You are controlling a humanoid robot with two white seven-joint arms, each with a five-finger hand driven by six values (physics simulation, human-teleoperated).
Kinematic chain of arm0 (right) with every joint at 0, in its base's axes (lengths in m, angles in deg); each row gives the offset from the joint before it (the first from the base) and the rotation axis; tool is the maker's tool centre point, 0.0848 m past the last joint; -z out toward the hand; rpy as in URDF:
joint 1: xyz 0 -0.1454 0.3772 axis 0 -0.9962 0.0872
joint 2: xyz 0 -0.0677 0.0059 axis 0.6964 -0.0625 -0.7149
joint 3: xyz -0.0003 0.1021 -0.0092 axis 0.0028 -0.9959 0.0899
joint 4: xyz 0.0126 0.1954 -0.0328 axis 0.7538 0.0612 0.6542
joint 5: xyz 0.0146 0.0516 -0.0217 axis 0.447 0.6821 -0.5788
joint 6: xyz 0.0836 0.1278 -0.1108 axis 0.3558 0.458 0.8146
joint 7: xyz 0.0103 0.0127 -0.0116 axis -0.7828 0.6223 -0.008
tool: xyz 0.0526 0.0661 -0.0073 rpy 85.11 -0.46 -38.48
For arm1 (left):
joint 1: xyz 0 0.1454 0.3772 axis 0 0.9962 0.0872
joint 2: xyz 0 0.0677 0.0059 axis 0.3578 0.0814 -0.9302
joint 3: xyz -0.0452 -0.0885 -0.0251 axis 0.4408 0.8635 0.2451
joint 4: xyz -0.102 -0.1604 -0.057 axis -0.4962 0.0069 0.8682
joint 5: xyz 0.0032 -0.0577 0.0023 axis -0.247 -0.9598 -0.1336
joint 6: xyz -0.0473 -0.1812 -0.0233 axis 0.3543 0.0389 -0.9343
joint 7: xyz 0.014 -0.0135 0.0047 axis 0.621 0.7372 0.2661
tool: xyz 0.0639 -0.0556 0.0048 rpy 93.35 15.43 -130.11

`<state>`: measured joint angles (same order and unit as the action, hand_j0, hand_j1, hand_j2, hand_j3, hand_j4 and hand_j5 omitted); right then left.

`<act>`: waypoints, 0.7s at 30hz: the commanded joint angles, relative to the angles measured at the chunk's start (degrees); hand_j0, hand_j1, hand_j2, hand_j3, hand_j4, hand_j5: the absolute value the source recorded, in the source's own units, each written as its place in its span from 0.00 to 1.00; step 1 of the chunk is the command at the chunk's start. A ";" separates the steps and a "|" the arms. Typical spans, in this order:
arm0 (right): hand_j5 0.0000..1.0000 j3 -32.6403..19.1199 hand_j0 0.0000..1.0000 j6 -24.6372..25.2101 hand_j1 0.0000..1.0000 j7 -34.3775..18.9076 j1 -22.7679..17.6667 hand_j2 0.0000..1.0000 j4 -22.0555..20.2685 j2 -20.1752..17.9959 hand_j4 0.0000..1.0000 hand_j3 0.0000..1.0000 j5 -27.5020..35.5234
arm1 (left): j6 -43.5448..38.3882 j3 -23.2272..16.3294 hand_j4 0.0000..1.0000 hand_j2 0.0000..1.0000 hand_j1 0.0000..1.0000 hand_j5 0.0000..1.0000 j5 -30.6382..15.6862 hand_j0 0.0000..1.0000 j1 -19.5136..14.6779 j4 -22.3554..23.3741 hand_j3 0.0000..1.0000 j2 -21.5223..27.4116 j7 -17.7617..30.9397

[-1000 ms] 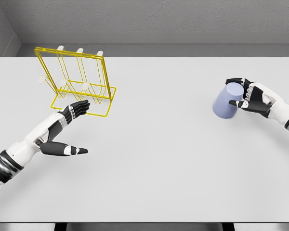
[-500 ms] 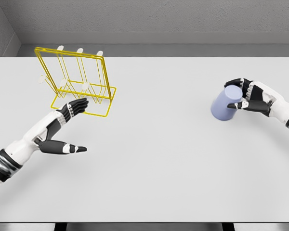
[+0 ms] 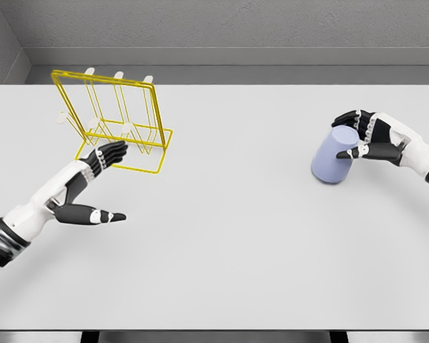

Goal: Place the cup on the cup holder with both arms

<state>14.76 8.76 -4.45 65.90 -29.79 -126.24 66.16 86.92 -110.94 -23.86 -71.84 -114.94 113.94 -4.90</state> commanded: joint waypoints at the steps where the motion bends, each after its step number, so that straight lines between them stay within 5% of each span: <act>1: 0.54 -0.01 0.54 0.09 0.54 0.01 0.00 0.54 -0.23 -0.01 0.54 0.54 0.34 | -0.02 0.24 1.00 1.00 1.00 1.00 -0.18 1.00 0.00 -0.03 1.00 0.10 0.00; 21: 0.54 -0.01 0.54 4.05 0.54 0.01 2.20 0.54 -3.74 0.61 0.54 0.54 0.34 | -0.02 0.24 1.00 1.00 1.00 1.00 -0.18 1.00 0.00 -0.03 1.00 0.01 0.00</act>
<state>14.76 12.42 -4.44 68.10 -32.94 -125.69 66.14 86.91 -110.71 -23.86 -71.84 -114.94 113.88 -4.90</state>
